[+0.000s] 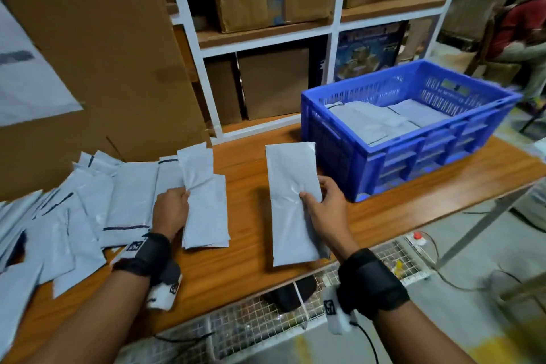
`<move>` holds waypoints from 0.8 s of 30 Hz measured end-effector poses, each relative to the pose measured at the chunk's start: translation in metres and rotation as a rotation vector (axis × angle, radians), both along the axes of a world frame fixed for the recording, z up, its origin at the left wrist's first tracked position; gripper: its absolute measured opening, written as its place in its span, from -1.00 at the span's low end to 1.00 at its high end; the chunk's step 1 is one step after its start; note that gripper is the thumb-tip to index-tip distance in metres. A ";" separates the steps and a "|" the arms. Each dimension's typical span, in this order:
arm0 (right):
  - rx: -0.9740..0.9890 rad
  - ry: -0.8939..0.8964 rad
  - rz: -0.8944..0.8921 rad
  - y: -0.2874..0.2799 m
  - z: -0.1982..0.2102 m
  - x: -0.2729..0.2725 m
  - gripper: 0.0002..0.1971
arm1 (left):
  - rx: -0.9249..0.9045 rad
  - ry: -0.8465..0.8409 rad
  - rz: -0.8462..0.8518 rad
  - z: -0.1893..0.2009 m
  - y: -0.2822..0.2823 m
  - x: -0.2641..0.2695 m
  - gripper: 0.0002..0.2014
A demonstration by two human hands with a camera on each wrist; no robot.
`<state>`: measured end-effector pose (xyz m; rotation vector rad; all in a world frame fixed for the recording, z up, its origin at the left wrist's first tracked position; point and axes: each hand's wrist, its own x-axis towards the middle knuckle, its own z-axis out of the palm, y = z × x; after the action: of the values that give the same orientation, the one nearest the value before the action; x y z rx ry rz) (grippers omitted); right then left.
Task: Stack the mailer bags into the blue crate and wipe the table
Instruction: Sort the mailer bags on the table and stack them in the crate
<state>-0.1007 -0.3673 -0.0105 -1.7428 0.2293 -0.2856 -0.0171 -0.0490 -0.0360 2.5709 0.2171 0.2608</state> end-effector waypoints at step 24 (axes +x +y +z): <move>-0.066 -0.169 -0.339 -0.102 0.058 0.040 -0.51 | -0.461 -0.438 -0.419 0.112 -0.194 0.029 -0.86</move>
<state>-0.0610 -0.4694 0.0479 -1.7299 0.3957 -0.6911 0.0118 -0.2433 0.0759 1.9821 -0.3778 0.5324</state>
